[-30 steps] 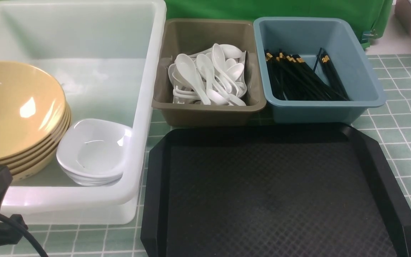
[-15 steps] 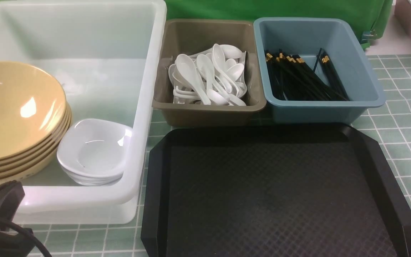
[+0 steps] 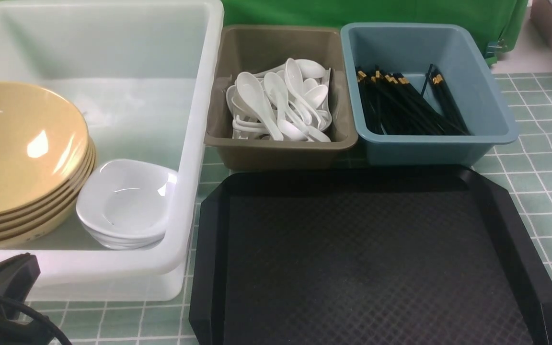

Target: On blue table put chopsticks spoon bowls plates into blue grey white boxes.

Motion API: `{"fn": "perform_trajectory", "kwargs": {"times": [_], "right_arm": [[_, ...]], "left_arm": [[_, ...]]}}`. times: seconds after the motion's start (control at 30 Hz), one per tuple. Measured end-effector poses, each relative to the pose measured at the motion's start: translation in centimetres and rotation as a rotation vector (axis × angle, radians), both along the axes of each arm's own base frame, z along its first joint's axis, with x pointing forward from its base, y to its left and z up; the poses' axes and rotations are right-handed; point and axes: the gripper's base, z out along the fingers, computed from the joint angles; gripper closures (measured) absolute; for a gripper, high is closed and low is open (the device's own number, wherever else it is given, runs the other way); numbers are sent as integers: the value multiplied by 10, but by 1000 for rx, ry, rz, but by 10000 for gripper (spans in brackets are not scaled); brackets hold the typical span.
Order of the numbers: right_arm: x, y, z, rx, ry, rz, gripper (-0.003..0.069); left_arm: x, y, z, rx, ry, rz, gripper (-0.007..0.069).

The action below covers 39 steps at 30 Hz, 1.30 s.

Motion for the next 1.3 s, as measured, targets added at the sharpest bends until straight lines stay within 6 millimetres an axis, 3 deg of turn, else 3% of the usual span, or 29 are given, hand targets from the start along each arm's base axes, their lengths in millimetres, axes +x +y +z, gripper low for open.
{"fn": "perform_trajectory", "kwargs": {"times": [0.43, 0.83, 1.0, 1.3], "right_arm": [[0, 0, 0, 0, 0, 0, 601], [0, 0, 0, 1, 2, 0, 590], [0, 0, 0, 1, 2, 0, 582], [0, 0, 0, 1, 2, 0, 573]], "left_arm": [[-2, -1, -2, 1, -15, -9, 622], [-32, 1, -66, 30, -106, 12, 622], [-32, 6, -65, -35, -114, 86, 622], [-32, 9, -66, 0, -116, 111, 622]]}}
